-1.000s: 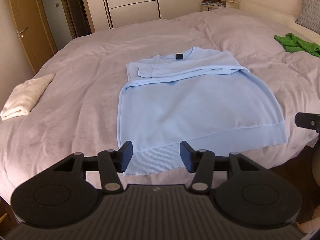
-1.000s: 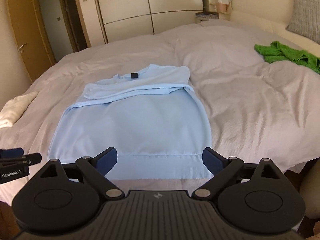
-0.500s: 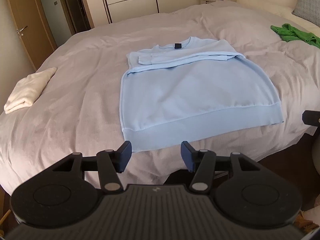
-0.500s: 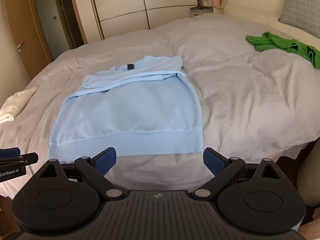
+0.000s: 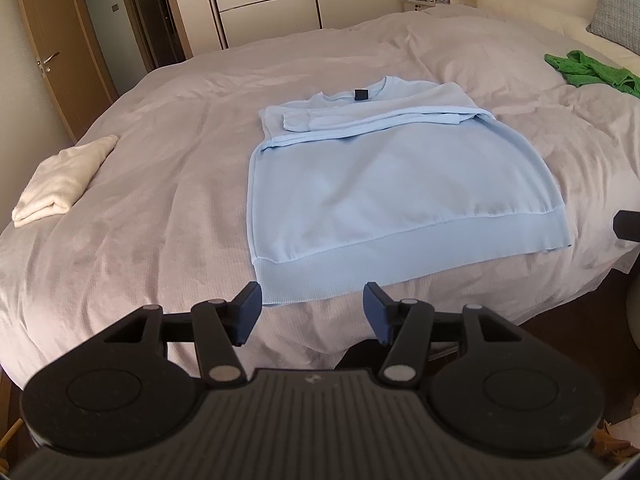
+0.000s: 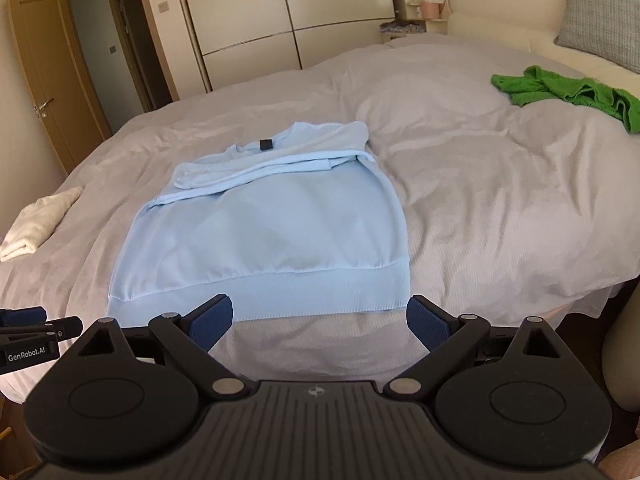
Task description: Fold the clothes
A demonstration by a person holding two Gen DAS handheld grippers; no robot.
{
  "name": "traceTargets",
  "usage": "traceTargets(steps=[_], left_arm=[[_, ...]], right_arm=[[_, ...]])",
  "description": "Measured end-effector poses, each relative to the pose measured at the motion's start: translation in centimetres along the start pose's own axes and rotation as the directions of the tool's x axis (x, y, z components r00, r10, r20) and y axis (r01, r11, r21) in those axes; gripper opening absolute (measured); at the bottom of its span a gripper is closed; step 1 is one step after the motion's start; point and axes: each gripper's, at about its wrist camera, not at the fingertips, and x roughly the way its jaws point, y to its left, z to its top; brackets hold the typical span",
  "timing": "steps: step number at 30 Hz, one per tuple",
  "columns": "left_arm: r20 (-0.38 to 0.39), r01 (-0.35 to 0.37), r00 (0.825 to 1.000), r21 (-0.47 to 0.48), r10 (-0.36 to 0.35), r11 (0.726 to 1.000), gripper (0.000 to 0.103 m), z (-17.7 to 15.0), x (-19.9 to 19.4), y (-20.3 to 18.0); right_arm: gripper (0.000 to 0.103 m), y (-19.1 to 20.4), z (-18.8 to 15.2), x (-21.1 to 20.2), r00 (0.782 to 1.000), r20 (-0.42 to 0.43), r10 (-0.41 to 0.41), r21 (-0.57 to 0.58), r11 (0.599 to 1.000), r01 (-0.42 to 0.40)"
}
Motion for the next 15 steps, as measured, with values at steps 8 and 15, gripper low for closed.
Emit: traceTargets(steps=[8,15], left_arm=[[0.045,0.002,0.999,0.016,-0.003,1.000,0.053,0.3,0.7,1.7],[0.141,-0.078,0.989,0.271,0.040,0.960,0.052,-2.3,4.4,4.2]], right_arm=[[0.096,-0.2,0.6,-0.4,0.999,0.041,0.016,0.008,1.000,-0.017],[0.096,-2.0,1.4,-0.7,0.976,0.212,0.058,-0.087,0.995,-0.040]])
